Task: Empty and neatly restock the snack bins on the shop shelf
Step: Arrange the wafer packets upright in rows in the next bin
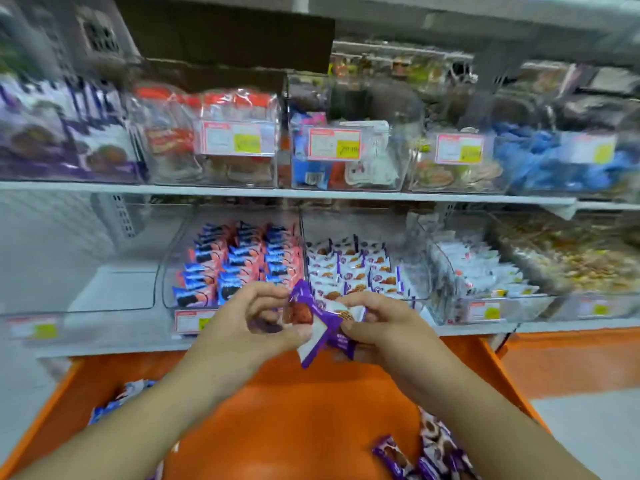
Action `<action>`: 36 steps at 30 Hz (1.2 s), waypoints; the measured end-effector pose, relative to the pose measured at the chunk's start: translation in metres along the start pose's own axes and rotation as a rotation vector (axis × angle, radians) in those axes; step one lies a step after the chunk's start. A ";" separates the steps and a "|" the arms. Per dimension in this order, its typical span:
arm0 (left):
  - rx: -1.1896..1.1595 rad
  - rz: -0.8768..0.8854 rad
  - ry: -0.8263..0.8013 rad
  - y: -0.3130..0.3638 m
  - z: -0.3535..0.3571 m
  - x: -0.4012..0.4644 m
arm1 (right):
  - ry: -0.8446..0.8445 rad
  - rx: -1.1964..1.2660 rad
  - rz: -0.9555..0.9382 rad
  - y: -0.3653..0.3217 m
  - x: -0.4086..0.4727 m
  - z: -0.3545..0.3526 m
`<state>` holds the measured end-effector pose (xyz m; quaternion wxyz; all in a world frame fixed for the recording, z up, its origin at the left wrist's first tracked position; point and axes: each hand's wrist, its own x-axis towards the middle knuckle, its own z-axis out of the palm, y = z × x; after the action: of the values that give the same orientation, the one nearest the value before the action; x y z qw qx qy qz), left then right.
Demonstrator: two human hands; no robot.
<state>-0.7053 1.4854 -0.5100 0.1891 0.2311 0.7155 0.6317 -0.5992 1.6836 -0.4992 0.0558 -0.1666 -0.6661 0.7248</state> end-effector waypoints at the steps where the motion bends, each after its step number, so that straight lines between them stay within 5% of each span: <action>1: 0.025 -0.006 0.031 0.002 -0.003 0.003 | -0.004 0.011 -0.005 0.000 0.001 0.004; 13: 0.052 -0.081 0.131 0.026 -0.026 0.024 | 0.127 -0.001 -0.105 0.005 0.039 0.006; 20: 0.312 -0.121 0.058 0.031 -0.031 0.027 | 0.058 -0.087 -0.184 0.002 0.026 -0.013; 29: -0.103 -0.232 -0.070 0.025 -0.020 0.020 | 0.016 -0.350 -0.249 -0.005 0.004 -0.007; 36: 0.042 -0.190 -0.094 0.010 -0.007 0.021 | 0.065 -0.537 -0.207 0.006 0.007 -0.004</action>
<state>-0.7252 1.4924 -0.4986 0.2767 0.1956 0.7374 0.5843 -0.6037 1.6891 -0.5068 0.1046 -0.1297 -0.8456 0.5071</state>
